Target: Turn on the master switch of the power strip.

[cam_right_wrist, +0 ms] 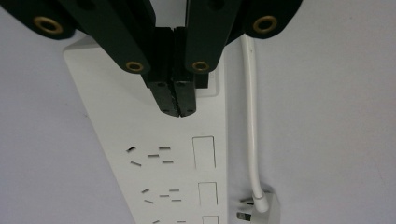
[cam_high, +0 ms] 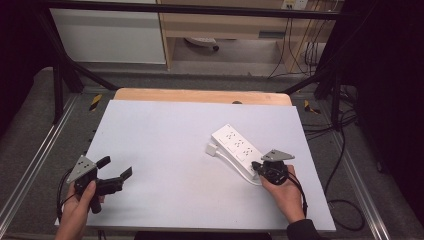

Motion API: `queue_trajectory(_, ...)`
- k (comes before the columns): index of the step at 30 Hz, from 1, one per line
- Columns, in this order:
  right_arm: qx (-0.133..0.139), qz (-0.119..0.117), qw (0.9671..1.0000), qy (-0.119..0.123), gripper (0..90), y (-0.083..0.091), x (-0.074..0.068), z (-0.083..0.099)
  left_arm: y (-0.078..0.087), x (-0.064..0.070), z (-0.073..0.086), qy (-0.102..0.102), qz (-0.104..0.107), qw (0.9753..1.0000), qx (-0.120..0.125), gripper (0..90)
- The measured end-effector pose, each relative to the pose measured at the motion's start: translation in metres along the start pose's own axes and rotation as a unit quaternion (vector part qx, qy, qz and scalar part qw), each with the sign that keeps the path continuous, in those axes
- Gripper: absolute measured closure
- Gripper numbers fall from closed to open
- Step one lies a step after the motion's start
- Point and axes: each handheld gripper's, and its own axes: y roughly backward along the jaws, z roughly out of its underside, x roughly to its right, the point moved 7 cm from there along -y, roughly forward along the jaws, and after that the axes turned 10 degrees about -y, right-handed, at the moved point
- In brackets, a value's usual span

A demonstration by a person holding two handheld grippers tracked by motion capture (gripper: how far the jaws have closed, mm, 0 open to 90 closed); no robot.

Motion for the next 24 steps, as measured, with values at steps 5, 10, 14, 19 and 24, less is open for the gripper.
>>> queue_trajectory(5, 0.001, 0.000, 1.0000, 0.001, 90.0, 0.0000, -0.0002, 0.0000, -0.0002, 0.0001, 0.0000, 0.001, 0.001, 1.0000, 0.001, 5.7)
queue_trajectory(10, -0.001, 0.000, 1.0000, 0.003, 90.0, 0.0000, 0.0001, -0.0002, -0.0002, 0.0003, 0.0002, 0.001, 0.002, 1.0000, 0.000, 5.7)
queue_trajectory(14, 0.001, 0.003, 1.0000, 0.009, 90.0, 0.0000, -0.0005, -0.0001, 0.0001, 0.0001, 0.0001, 0.000, 0.002, 1.0000, 0.000, 5.7)
queue_trajectory(19, 0.004, 0.000, 1.0000, 0.006, 90.0, -0.0007, 0.0000, -0.0007, -0.0005, -0.0002, 0.0004, 0.000, 0.002, 1.0000, 0.000, 5.7)
queue_trajectory(24, 0.007, 0.000, 1.0000, 0.001, 90.0, 0.0005, 0.0030, -0.0018, -0.0001, -0.0009, 0.0012, 0.000, 0.000, 1.0000, -0.004, 5.7)
